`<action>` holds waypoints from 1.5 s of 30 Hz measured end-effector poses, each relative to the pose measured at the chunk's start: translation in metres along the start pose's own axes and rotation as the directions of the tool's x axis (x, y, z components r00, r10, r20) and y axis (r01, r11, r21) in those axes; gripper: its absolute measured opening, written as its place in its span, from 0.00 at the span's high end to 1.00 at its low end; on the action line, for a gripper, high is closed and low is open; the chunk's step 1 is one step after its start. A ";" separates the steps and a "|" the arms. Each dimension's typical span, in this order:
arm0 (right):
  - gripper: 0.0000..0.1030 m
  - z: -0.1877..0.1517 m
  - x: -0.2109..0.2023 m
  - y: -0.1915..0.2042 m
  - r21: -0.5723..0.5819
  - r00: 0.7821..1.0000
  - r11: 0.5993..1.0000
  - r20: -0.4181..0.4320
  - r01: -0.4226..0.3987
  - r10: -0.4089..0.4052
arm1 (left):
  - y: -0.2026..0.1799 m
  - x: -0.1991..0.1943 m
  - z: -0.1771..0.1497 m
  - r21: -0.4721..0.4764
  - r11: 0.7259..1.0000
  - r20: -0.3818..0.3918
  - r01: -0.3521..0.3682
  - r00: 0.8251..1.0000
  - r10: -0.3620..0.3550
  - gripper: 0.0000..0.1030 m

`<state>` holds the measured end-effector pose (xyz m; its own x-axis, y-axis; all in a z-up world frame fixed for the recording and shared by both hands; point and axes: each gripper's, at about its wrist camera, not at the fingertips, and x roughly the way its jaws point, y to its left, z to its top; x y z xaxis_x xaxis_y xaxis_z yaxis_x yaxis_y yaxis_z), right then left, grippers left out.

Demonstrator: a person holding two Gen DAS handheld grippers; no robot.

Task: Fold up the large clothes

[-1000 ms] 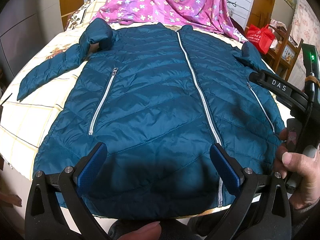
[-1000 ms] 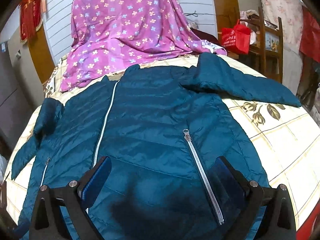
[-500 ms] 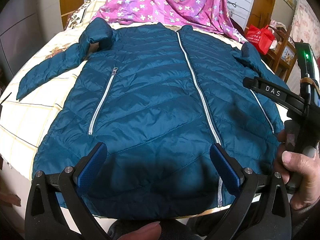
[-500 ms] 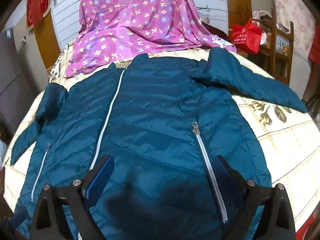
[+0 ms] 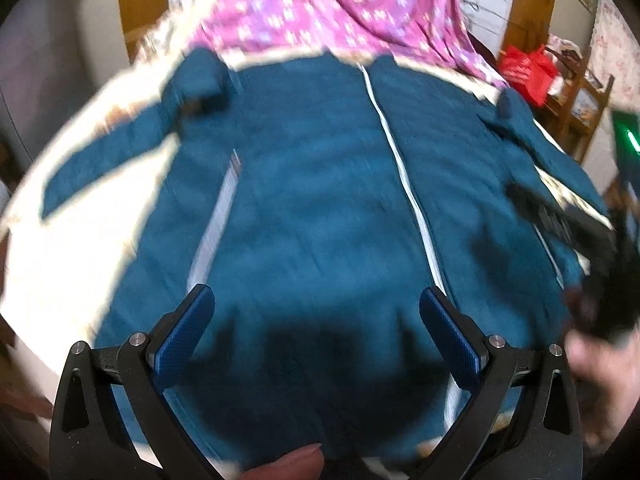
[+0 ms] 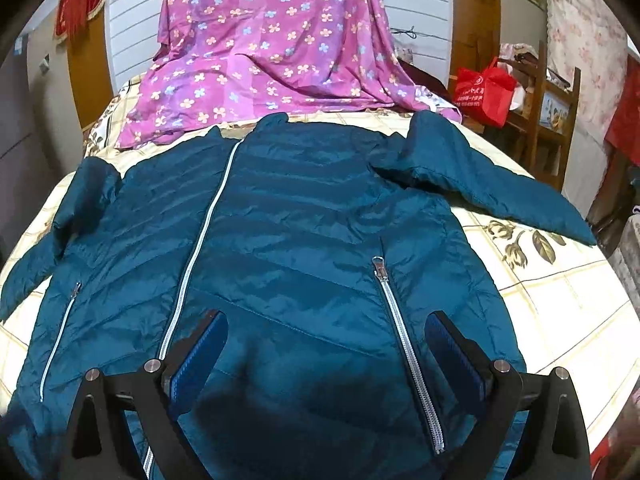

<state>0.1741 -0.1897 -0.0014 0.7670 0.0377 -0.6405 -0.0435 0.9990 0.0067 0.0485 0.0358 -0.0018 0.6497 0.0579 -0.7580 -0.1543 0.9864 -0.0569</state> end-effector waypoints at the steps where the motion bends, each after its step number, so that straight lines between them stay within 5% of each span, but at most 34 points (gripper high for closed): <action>1: 0.04 0.000 0.000 -0.001 0.001 1.000 1.000 0.000 0.000 0.000 | 0.001 0.004 0.013 0.012 0.999 0.032 -0.030 0.999 0.029 0.00; 7: 0.04 0.001 0.002 -0.002 0.009 1.000 1.000 -0.006 -0.003 0.004 | 0.012 0.067 0.076 0.045 0.994 0.003 -0.099 0.995 0.099 0.00; 13: 0.04 0.001 0.007 0.002 0.004 0.999 1.000 -0.032 -0.007 0.007 | 0.020 0.133 0.069 0.046 0.993 -0.141 -0.112 0.983 0.117 0.00; 20: 0.04 -0.003 0.021 0.007 -0.023 0.995 1.000 -0.096 0.003 -0.005 | 0.029 0.137 0.047 -0.013 0.998 -0.100 -0.066 0.993 0.064 0.00; 25: 0.01 -0.017 0.054 0.006 -0.012 0.964 1.000 -0.267 -0.019 0.015 | 0.031 0.134 0.045 -0.029 0.998 -0.083 -0.059 0.995 0.057 0.00; 45: 0.00 -0.029 0.057 0.009 -0.044 0.972 0.999 -0.235 -0.016 0.005 | 0.032 0.135 0.046 -0.026 0.997 -0.078 -0.068 0.995 0.066 0.00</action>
<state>0.1986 -0.1796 -0.0598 0.5952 0.0363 -0.8027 -0.0839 0.9963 -0.0171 0.1649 0.0826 -0.0759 0.5782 0.1107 -0.8084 -0.2178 0.9757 -0.0222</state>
